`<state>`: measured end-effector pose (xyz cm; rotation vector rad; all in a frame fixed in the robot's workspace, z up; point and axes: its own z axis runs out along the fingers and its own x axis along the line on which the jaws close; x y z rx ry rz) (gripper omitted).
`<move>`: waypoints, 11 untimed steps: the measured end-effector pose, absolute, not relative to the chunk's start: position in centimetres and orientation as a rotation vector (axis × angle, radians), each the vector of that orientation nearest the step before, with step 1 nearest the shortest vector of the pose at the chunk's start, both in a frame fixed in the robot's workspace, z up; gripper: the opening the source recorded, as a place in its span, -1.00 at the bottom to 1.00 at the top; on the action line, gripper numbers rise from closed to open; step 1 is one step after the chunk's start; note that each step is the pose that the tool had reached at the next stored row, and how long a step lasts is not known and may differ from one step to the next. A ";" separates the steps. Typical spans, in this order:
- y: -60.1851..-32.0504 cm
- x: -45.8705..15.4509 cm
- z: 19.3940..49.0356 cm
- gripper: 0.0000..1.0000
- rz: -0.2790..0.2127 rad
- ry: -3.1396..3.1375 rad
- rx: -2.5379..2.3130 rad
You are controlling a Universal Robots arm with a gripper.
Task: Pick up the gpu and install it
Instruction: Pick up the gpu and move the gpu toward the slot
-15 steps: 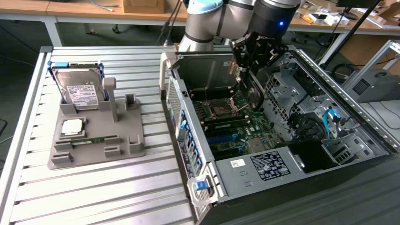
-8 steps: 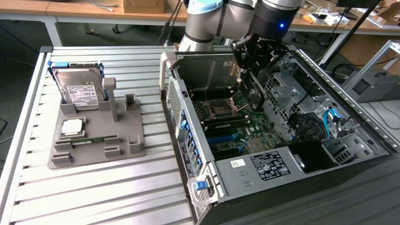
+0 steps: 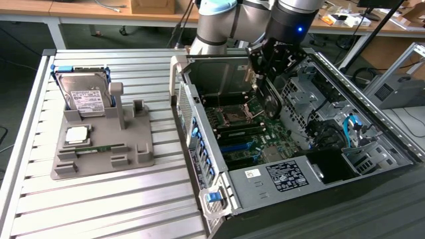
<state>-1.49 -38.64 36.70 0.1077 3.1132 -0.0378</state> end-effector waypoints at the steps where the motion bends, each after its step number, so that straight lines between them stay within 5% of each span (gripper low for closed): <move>1: -38.6 -1.5 36.7 -0.45 -0.038 3.113 0.108; 11: -38.7 -1.2 36.2 -0.45 -0.041 3.113 0.107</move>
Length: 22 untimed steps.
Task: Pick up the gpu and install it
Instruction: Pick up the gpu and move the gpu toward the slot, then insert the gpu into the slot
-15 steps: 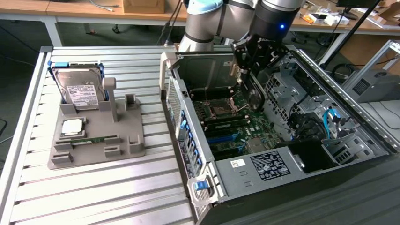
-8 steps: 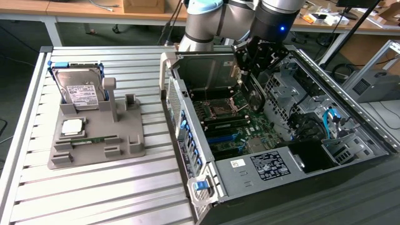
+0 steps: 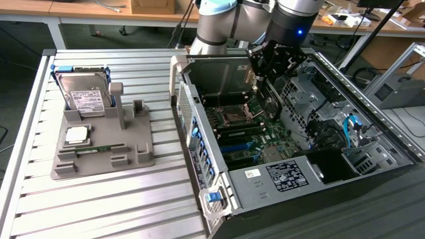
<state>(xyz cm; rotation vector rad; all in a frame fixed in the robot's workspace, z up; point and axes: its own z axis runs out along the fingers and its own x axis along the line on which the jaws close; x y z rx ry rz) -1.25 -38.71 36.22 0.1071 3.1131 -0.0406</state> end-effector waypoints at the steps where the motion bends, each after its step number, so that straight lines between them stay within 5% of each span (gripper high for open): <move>1: -38.7 -1.2 36.2 -0.45 -0.040 3.113 0.107; 22: -38.8 -0.8 36.0 -0.45 -0.040 3.114 0.080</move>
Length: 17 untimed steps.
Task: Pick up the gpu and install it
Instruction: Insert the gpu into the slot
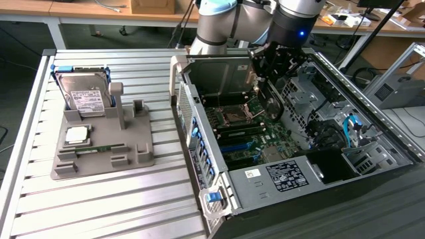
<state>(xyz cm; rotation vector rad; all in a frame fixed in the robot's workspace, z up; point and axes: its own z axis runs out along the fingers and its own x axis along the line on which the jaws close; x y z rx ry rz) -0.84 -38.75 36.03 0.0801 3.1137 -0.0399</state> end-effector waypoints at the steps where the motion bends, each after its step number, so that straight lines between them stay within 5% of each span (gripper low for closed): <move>1: -38.8 -0.8 36.0 -0.45 -0.040 3.114 0.062; 17: -38.8 -0.8 36.0 -0.45 -0.034 3.094 -0.331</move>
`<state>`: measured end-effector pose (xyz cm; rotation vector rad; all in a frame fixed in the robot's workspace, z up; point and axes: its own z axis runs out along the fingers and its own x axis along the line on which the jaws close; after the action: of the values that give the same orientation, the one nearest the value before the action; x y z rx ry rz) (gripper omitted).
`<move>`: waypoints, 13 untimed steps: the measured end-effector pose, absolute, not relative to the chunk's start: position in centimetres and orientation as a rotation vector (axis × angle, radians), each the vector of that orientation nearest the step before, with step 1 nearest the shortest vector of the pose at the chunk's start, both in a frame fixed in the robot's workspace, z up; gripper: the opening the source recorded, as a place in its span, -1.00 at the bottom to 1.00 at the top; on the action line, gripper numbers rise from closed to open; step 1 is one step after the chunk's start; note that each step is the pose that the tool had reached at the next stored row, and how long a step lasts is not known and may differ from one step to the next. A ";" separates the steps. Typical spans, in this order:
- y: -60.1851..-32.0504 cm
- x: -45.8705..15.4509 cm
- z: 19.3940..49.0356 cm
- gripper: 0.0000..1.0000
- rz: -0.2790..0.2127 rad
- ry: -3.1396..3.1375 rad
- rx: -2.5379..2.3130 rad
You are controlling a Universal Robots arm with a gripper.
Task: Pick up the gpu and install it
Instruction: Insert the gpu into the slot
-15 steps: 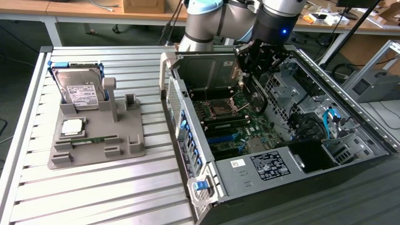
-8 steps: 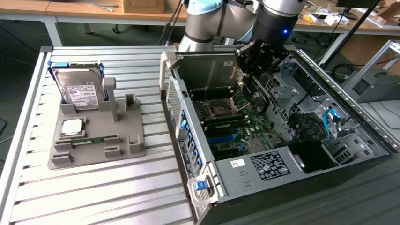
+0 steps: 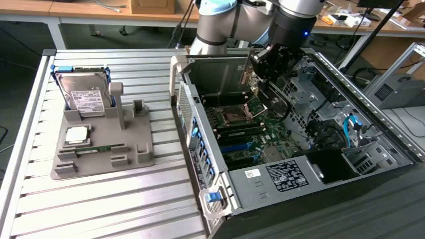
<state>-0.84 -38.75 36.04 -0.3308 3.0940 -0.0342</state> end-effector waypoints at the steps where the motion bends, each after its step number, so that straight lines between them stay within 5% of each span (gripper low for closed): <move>1: -38.8 -0.8 36.0 -0.45 -0.033 3.089 -0.375; 13: -38.8 -0.8 36.0 -0.45 -0.028 3.031 -0.695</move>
<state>-0.84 -38.75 36.04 -0.6952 3.0306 -0.0284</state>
